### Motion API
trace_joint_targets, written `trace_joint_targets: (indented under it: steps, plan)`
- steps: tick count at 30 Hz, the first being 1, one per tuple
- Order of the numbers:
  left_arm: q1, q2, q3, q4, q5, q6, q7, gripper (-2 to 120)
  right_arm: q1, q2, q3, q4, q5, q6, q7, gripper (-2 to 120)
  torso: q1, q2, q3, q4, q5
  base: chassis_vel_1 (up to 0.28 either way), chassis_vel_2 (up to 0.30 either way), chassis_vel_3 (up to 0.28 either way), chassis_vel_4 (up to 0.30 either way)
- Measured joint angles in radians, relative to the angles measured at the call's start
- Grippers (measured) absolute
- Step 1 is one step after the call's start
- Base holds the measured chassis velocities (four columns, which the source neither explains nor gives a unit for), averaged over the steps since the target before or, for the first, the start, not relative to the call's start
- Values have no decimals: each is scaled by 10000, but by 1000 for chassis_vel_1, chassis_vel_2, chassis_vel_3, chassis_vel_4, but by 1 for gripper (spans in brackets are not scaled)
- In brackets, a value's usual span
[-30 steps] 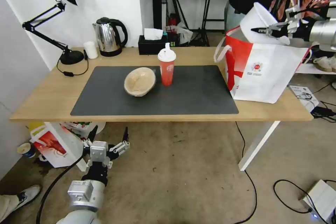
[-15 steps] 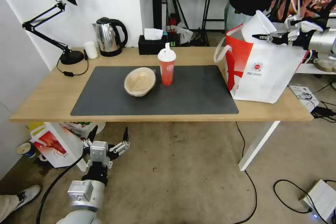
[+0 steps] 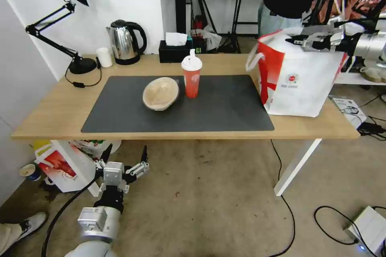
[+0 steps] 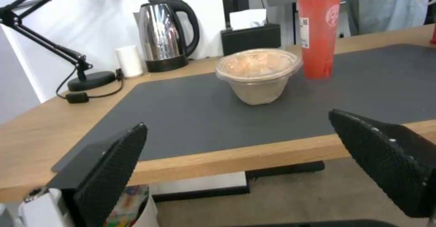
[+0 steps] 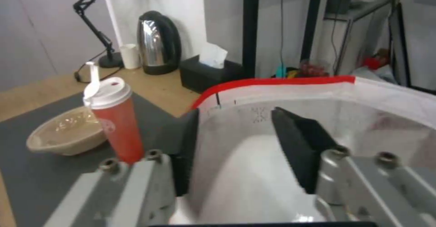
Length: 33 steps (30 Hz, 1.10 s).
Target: Pick up the trash from the table and place it into the takeout bag.
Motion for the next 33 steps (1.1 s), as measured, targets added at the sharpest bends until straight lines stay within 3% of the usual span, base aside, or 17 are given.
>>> trace_joint_targets:
  steps: [15, 27, 33]
  plan:
    - [0, 0, 0, 0, 0, 0, 0, 100, 587, -119, -484, -99, -32, 2, 377, 99, 0, 0, 0, -2, 2, 0, 0, 0, 0]
    - [0, -1, 0, 0, 0, 0, 0, 100, 1015, 49, -386, 521, 654, 112, 814, 100, 0, 0, 0, -1, 1, 0, 0, 0, 0]
    - [0, 0, 0, 0, 0, 0, 0, 100, 1140, 82, -148, 1596, 1604, 175, 1358, 100, 0, 0, 0, -1, -1, 0, 0, 0, 0]
